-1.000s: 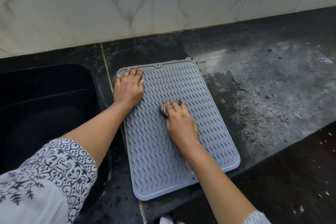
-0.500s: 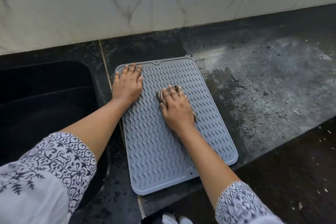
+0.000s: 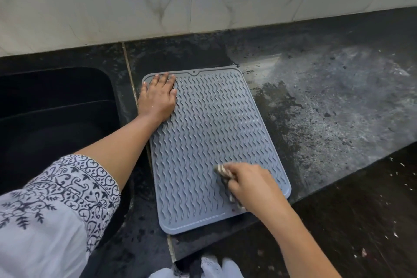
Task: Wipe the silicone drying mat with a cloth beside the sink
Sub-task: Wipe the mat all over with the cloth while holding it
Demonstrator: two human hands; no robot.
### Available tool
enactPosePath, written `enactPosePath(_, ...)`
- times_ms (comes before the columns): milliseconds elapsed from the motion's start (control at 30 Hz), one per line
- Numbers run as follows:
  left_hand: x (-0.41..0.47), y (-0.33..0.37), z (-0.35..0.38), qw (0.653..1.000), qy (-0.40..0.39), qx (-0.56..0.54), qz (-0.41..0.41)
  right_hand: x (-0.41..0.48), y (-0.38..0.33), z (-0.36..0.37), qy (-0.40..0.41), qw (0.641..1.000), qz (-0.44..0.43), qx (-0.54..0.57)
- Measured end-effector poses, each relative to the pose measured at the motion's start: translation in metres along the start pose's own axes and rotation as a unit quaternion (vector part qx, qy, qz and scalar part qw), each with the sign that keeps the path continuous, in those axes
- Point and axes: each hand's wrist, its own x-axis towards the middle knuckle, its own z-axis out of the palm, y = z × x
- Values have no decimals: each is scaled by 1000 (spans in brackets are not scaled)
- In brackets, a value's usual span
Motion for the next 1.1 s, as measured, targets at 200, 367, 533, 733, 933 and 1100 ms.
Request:
enactPosePath(200,0,0,0,1000,4,0,-2,82,-22,38,159,986,-35,43)
enactPosePath(367,0,0,1,1000,-1,5,-6,73,-11,53,177,983,-45,19)
enactPosePath(533,0,1,0,1000,-3,12,-4,-14,9,56,121,990,-54,-52)
enactPosePath(733,-2,3,1,1000,-4,16,-3,-18,16,12,65,994,-53,68)
enactPosePath(933,-3,2,-1,1000,-9,8,3,90,-21,32,130,984,-106,52)
enactPosePath(1100,-2,3,0,1000,-8,8,-3,73,-6,55,146,980,-130,22)
